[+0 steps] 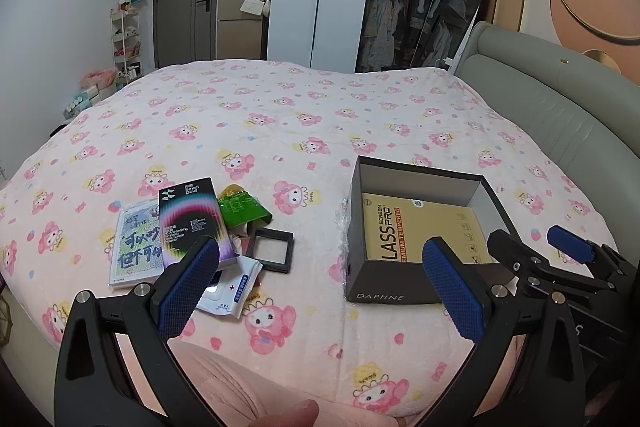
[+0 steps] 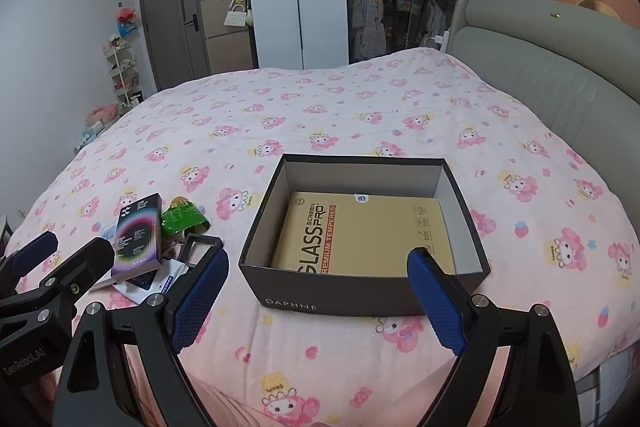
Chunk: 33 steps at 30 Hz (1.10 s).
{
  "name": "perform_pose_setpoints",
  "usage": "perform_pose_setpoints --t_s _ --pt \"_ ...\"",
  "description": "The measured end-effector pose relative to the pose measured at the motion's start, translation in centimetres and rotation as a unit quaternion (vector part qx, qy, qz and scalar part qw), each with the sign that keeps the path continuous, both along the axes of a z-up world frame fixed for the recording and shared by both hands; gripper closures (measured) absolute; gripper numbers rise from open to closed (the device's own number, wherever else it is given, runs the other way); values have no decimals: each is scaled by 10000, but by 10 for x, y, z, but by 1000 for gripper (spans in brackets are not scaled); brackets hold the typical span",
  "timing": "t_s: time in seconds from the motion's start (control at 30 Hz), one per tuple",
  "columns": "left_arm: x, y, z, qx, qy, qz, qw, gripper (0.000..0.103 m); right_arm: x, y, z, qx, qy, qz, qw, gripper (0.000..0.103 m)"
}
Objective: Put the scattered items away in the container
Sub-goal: 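Move the left tool toward the black Smart Devil box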
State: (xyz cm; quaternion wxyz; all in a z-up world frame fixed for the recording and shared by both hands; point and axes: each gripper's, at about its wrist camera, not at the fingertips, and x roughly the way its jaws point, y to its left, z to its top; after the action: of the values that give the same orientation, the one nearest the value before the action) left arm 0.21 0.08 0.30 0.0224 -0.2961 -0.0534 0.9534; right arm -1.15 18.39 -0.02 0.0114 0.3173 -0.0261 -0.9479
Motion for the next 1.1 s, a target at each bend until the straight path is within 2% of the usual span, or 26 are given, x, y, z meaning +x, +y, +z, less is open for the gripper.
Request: perform_pose_setpoints --t_s 0.07,0.13,0.27,0.4,0.5,0.57,0.67,0.77,0.83,0.9,0.93,0.97,1.0,1.1 --pt "2 0 3 4 36 -18 10000 0 -5 -5 2 125 -46 66 9999 12" --pt "-12 -12 2 -11 -109 86 9999 1 -12 -18 2 333 -80 223 9992 12" --pt "-28 -35 9 -115 55 347 9993 1 -28 -32 4 204 8 769 9968 12" --pt "-46 -74 5 243 71 769 9967 1 -50 -55 5 274 82 1112 9934 12" --pt "-57 -108 -10 520 -124 1152 9919 1 -67 -76 3 416 92 1288 9908 12" --pt "-64 -129 -25 737 -279 1361 9876 2 -74 -90 1 485 99 1427 9885 13" --pt "-73 -153 -44 927 -514 1600 9814 16 -85 -112 -5 687 32 1632 9842 14" --pt "-86 -176 -64 1251 -698 1853 9722 17 -95 -133 -15 774 -91 1859 9795 16" --pt "-94 -188 -75 1470 -800 2038 9646 17 -105 -147 -24 897 -219 1926 9769 21" --pt "-102 -196 -84 1557 -888 2313 9562 19 -115 -159 -33 1097 -310 1915 9749 23" --pt "-106 -199 -90 1508 -930 2495 9520 23 -119 -164 -38 1168 -355 1918 9738 25" --pt "-109 -202 -94 1445 -963 2609 9496 32 -122 -168 -42 1173 -403 1948 9730 28" --pt "-112 -205 -99 1383 -995 2706 9475 33 -127 -172 -46 1106 -495 2004 9722 33" --pt "-116 -217 -119 1536 -1209 2812 9395 32 -146 -181 -65 815 -881 2167 9688 39"
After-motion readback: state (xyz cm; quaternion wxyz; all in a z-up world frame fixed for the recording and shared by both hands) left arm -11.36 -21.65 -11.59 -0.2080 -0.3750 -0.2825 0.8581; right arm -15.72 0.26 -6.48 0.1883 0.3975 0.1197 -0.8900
